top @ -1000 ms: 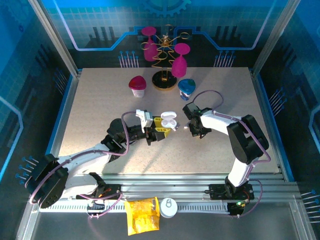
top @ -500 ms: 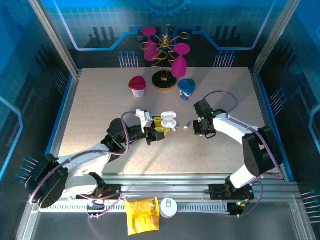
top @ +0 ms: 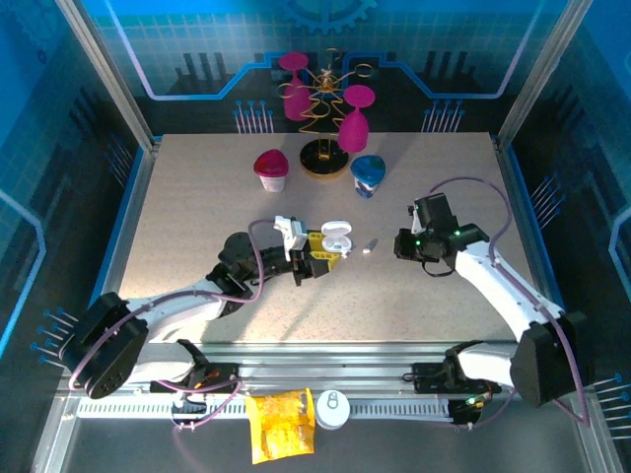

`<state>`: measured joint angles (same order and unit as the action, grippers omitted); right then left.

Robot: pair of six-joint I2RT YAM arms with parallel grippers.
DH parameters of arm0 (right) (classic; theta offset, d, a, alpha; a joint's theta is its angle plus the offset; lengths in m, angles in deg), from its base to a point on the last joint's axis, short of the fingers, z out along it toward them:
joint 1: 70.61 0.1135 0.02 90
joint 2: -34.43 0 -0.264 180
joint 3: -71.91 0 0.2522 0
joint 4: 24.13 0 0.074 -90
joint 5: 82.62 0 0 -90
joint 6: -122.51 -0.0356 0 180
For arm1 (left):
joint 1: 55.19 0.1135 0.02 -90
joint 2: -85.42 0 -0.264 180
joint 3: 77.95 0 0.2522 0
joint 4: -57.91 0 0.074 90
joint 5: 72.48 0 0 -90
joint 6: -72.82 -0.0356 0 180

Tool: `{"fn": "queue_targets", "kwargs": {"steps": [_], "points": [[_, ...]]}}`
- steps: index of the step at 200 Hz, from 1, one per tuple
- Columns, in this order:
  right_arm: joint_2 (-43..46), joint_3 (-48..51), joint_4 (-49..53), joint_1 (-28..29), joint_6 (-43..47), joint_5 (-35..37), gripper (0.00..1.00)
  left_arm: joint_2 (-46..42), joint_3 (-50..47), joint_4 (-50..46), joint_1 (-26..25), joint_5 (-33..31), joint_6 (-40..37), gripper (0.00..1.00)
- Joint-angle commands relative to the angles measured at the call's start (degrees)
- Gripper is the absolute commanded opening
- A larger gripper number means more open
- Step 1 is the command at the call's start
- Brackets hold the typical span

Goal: Insert wireless bluetooth earbuds into charging case

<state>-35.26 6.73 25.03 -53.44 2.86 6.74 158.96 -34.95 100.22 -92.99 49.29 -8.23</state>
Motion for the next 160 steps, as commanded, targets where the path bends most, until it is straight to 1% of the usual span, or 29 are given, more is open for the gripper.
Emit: {"fn": "queue_targets", "kwargs": {"steps": [1, 23, 45, 60, 77, 97, 131, 160], "points": [[3.6, 0.3, 2.8, -0.4, -2.7, -0.6, 0.14, 1.6, 2.1, 3.6, 0.5, 0.1, 0.0, 0.26], [7.4, -0.7, 3.1, 0.2, -2.9, -2.2, 0.14, 3.2, 2.3, 5.2, 0.5, 0.0, 0.3, 0.26], [10.1, -3.8, 5.7, 1.6, -2.5, -2.7, 0.15, 4.7, 2.8, 6.5, 0.5, 0.2, 0.9, 0.26], [11.2, -6.4, 7.4, 2.8, -2.3, -4.7, 0.16, 5.6, 3.3, 6.5, 0.5, 0.4, 0.9, 0.26], [12.3, -8.6, 7.1, 4.8, -2.8, -7.5, 0.16, 6.3, 3.9, 5.9, 0.5, 0.7, 0.6, 0.26], [13.5, -10.2, 4.1, 6.8, -4.6, -12.2, 0.16, 7.0, 4.2, 6.4, 0.5, 1.1, 0.9, 0.26], [14.2, -10.5, -3.9, 8.8, -8.4, -21.2, 0.16, 7.2, 4.3, 6.8, 0.6, 1.5, 1.2, 0.26], [14.1, -10.6, -8.5, 10.7, -10.6, -25.1, 0.16, 6.7, 4.2, 6.2, 0.5, 1.7, 1.3, 0.26]]}}
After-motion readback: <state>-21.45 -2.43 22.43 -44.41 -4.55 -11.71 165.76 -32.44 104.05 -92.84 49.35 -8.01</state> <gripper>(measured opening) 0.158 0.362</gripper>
